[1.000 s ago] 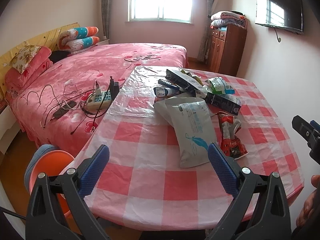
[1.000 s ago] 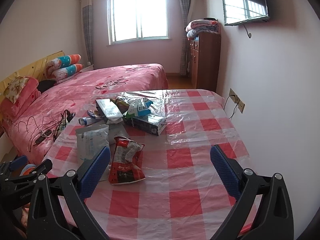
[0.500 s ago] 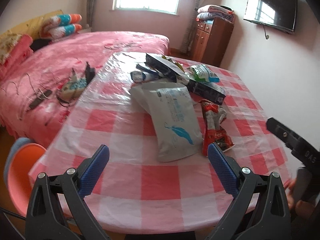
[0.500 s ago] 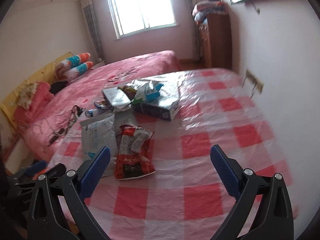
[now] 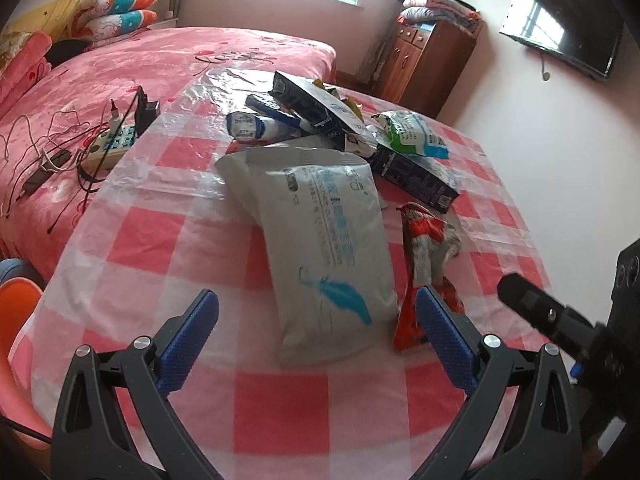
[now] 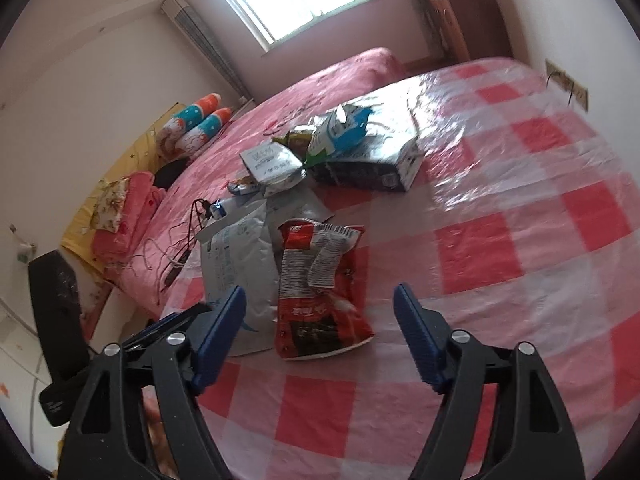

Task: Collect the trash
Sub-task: 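Grasp the red chip bag with the right gripper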

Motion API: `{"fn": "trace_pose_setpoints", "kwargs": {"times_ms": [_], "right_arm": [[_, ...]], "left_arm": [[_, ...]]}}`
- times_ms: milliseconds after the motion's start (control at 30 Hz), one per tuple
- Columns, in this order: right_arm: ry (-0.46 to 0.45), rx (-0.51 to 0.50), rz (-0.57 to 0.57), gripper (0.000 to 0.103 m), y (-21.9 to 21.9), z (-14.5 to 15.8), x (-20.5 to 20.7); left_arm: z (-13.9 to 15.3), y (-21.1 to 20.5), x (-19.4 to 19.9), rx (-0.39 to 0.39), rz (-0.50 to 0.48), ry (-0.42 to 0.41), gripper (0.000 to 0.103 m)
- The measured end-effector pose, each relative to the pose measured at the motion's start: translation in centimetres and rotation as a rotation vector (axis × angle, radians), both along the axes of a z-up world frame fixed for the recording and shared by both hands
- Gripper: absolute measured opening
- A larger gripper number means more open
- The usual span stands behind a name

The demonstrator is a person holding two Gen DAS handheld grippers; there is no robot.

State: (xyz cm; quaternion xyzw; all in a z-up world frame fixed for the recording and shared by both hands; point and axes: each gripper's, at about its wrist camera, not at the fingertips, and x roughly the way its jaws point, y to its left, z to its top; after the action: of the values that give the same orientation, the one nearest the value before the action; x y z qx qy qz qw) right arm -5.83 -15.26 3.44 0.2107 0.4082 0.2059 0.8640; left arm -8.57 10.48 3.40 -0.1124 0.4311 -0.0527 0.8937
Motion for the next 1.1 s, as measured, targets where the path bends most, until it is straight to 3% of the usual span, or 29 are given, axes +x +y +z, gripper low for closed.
{"fn": "trace_pose_setpoints", "kwargs": {"times_ms": [267,500,633,733,900,1100], "right_arm": [[0.067,0.082,0.006,0.075,-0.2,-1.3,2.6],[0.100,0.065,0.020,0.070,0.7,-2.2,4.1],[0.114,0.072,0.022,0.070,0.8,-2.6,4.9],[0.133,0.079,0.028,0.070,1.2,-3.0,5.6],[0.130,0.070,0.046,0.074,2.2,-2.9,6.0],[0.110,0.011,0.034,0.072,3.1,-2.7,6.2]], "left_arm": [[-1.3,-1.5,3.1,0.085,0.025,0.039,0.099],[-2.1,-2.6,4.8,0.176,0.018,0.035,0.099],[-2.3,-2.5,5.1,0.169,0.019,0.028,0.095],[-2.2,-2.8,5.0,0.132,-0.018,0.026,0.075],[-2.3,-2.7,4.5,0.109,-0.004,0.021,0.068],[-2.2,-1.6,3.5,0.062,0.013,0.019,0.064]]}}
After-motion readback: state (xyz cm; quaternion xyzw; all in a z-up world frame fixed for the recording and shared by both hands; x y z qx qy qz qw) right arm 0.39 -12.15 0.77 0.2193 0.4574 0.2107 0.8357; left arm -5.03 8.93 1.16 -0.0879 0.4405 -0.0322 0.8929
